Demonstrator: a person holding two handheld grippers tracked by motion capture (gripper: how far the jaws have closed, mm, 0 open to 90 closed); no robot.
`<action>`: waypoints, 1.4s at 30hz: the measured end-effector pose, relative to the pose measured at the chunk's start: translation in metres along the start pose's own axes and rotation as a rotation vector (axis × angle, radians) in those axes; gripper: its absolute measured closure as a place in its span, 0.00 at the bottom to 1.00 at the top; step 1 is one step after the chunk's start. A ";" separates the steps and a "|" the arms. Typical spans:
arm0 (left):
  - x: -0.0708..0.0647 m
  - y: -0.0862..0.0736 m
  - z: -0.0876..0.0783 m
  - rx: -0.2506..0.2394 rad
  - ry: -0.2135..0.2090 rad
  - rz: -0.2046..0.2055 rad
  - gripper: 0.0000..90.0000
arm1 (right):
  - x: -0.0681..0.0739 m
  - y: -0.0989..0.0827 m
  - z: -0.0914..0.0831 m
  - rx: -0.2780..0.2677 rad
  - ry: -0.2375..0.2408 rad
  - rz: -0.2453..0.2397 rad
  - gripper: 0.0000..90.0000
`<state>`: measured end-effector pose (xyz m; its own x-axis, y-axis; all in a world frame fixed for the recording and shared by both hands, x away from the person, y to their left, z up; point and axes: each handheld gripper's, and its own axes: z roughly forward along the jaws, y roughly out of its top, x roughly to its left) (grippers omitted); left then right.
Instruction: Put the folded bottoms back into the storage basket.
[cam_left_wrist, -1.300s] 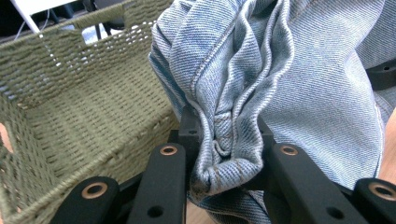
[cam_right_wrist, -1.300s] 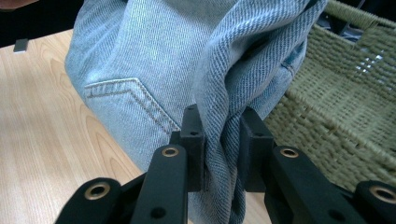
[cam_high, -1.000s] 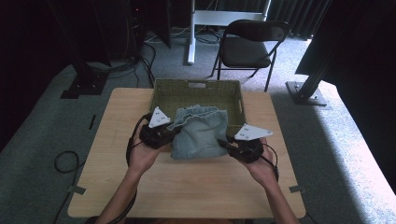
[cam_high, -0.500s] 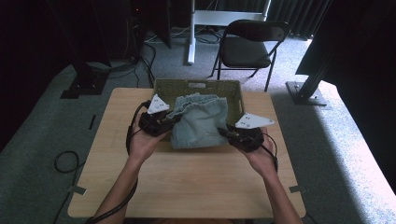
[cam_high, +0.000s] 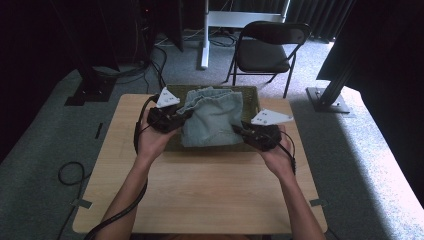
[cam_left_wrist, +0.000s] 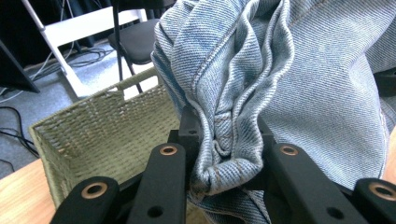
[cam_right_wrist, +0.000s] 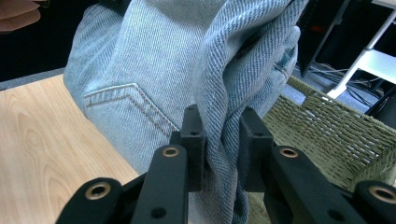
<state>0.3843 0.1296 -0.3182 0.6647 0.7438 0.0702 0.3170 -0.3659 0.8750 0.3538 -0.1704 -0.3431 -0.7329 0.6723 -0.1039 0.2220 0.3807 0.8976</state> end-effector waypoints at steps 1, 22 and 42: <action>0.001 0.000 0.002 0.000 0.002 0.000 0.84 | -0.003 0.001 0.004 -0.001 -0.002 0.005 0.84; 0.030 -0.004 0.043 0.038 0.027 -0.026 0.84 | -0.030 -0.005 0.046 0.035 -0.014 0.052 0.84; 0.053 -0.007 0.079 0.069 0.036 -0.044 0.84 | -0.053 -0.012 0.085 0.092 -0.029 0.101 0.84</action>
<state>0.4703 0.1277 -0.3586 0.6247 0.7792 0.0510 0.3922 -0.3696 0.8424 0.4444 -0.1563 -0.3848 -0.6854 0.7276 -0.0281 0.3529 0.3657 0.8612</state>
